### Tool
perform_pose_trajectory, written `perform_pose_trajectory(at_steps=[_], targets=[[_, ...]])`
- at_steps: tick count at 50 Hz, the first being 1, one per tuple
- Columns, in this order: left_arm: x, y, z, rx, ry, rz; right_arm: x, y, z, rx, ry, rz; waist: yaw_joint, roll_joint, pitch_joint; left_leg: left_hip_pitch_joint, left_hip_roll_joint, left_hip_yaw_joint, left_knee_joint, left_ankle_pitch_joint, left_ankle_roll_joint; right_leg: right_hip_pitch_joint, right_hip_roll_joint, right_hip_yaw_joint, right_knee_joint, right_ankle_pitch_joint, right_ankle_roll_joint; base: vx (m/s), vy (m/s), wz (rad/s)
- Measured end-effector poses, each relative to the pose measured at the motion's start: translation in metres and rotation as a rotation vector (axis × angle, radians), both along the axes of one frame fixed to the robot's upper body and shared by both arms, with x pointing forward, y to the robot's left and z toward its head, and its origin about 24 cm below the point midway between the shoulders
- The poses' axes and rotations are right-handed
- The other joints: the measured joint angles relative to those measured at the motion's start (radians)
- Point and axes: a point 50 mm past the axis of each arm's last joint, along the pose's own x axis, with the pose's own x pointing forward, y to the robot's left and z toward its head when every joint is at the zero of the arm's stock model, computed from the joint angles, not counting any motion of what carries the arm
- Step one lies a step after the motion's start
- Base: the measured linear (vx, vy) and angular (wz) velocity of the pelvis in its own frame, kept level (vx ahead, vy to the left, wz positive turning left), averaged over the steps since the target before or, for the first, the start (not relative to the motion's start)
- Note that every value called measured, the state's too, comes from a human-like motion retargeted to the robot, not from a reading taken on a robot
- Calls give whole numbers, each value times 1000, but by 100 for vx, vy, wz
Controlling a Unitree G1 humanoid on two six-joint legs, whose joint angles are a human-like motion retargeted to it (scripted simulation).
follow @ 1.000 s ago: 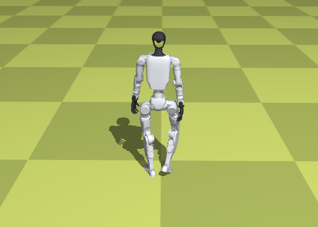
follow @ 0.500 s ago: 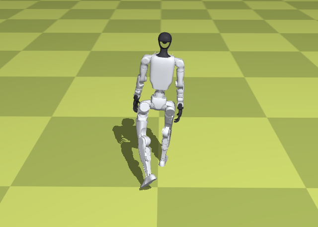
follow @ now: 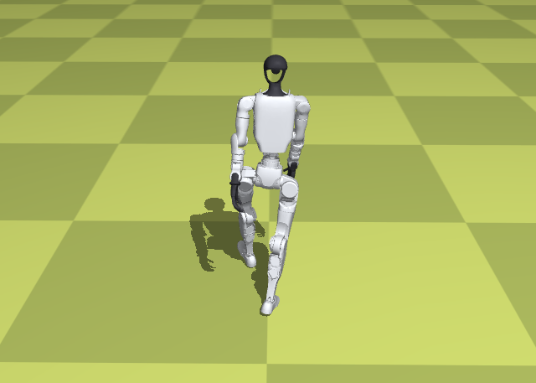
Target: Walk
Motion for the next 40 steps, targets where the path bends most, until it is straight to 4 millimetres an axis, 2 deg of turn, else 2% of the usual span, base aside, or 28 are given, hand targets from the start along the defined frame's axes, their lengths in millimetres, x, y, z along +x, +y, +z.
perform_pose_trajectory(at_steps=[3,5,9,12,13,15,18,20,25,28,30,35,37,38,40], targets=[[7,2,-1,-6,-11,-21,-14,-5,-6,-18,54,16,11,7,-23,22,11,15,50,43,29,35,-4,23,21,45,64,82,17,-45],[11,4,-2,1,-25,-30,-32,-11,-13,-31,119,29,25,14,-37,52,32,12,68,95,13,67,-10,32,45,114,110,89,20,-67],[31,8,-5,27,-78,-31,-83,-24,-28,-57,268,29,1,31,-73,100,28,-103,120,59,36,69,-35,19,175,407,186,88,18,-33],[59,14,-9,33,-170,-68,-115,-37,-33,-69,357,-5,-18,86,-83,210,82,-35,84,8,46,14,-21,-20,388,575,198,96,26,-6],[72,16,-10,33,-212,-77,-122,-42,-34,-75,376,-6,-29,113,-75,246,106,-34,77,-7,37,-13,-25,-57,480,575,171,70,21,-22],[99,20,-10,43,-305,-90,-133,-49,-35,-89,399,-5,-61,155,-56,306,133,-53,66,-34,17,-88,-48,-104,645,505,122,66,18,-21],[144,30,-6,78,-434,-127,-147,-56,-35,-82,430,-47,-112,157,-35,399,104,0,-2,-47,13,-238,-92,-121,767,408,120,61,12,11],[171,36,0,106,-504,-158,-160,-58,-36,-54,461,-87,-137,145,-32,447,67,1,-44,-52,9,-335,-102,-120,769,343,109,69,8,34],[233,42,18,124,-689,-195,-184,-65,-35,-24,523,-145,-219,104,-40,524,-10,-7,-95,-81,2,-529,-121,-139,547,214,18,48,2,63],[264,41,30,115,-793,-181,-192,-65,-35,-16,552,-160,-287,80,-31,577,-53,-43,-110,-108,4,-606,-104,-83,333,188,-11,66,-3,94],[282,41,39,107,-854,-173,-196,-63,-35,2,561,-163,-319,74,-25,613,-61,-64,-119,-124,-2,-651,-86,-59,211,160,-54,57,-9,74],[308,44,54,91,-941,-185,-198,-56,-36,41,558,-139,-355,69,-33,685,-45,-83,-128,-154,-47,-736,-55,-73,76,117,-87,66,-16,48],[310,45,56,99,-953,-186,-193,-55,-36,34,528,-125,-374,63,-41,699,-46,-102,-116,-151,-66,-751,-68,-101,113,122,-105,75,-20,47],[308,46,55,104,-950,-183,-189,-55,-36,27,500,-120,-383,63,-48,704,-48,-115,-108,-143,-73,-758,-72,-104,142,143,-134,71,-19,38],[299,48,50,112,-921,-177,-183,-56,-36,16,448,-114,-393,52,-61,723,-62,-135,-91,-105,-88,-756,-90,-123,191,187,-157,92,-26,34]])
